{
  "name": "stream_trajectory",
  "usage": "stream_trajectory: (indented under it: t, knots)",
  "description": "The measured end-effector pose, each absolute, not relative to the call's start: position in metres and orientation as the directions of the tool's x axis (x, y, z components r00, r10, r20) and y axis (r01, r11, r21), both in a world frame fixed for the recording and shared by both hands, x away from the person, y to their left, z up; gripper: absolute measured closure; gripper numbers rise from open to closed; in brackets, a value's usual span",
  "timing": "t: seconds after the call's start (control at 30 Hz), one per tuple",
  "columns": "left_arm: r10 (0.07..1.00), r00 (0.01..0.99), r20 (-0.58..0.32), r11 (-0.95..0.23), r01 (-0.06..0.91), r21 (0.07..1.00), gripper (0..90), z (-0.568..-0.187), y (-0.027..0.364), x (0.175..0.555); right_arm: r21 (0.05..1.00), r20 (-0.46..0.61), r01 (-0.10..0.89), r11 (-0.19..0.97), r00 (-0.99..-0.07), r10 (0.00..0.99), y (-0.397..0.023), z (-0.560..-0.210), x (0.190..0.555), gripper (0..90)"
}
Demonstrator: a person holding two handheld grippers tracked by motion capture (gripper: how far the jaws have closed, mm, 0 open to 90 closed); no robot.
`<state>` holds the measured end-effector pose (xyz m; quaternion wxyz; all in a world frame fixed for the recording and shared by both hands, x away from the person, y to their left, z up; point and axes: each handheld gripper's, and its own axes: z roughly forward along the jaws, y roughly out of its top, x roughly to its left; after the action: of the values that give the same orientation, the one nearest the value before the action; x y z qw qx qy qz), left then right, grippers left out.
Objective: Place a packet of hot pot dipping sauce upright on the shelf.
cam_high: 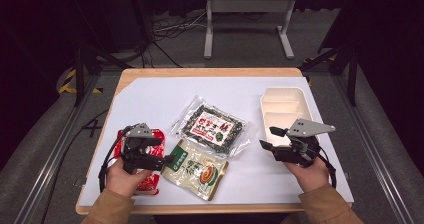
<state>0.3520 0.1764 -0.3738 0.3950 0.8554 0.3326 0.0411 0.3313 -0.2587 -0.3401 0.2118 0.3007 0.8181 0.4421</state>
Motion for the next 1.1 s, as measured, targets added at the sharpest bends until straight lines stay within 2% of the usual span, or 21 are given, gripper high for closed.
stream_trajectory:
  t: [0.47,0.7,0.93,1.1]
  knots:
    - [0.636,0.738,-0.225,-0.498,0.615,0.611,24.4,-0.403,0.166,0.367,0.834,-0.097,0.298,0.465,-0.750,0.655,-0.250,-0.343,0.332,43.7]
    - [0.657,0.703,-0.271,-0.492,0.673,0.553,25.5,-0.416,0.162,0.374,0.827,-0.104,0.297,0.477,-0.753,0.649,-0.248,-0.345,0.332,43.3]
    - [0.655,0.706,-0.269,-0.516,0.678,0.524,25.0,-0.422,0.157,0.377,0.823,-0.096,0.305,0.480,-0.758,0.645,-0.247,-0.347,0.333,42.8]
    - [0.650,0.702,-0.291,-0.520,0.690,0.503,27.8,-0.427,0.155,0.378,0.817,-0.094,0.308,0.488,-0.763,0.639,-0.245,-0.348,0.333,42.8]
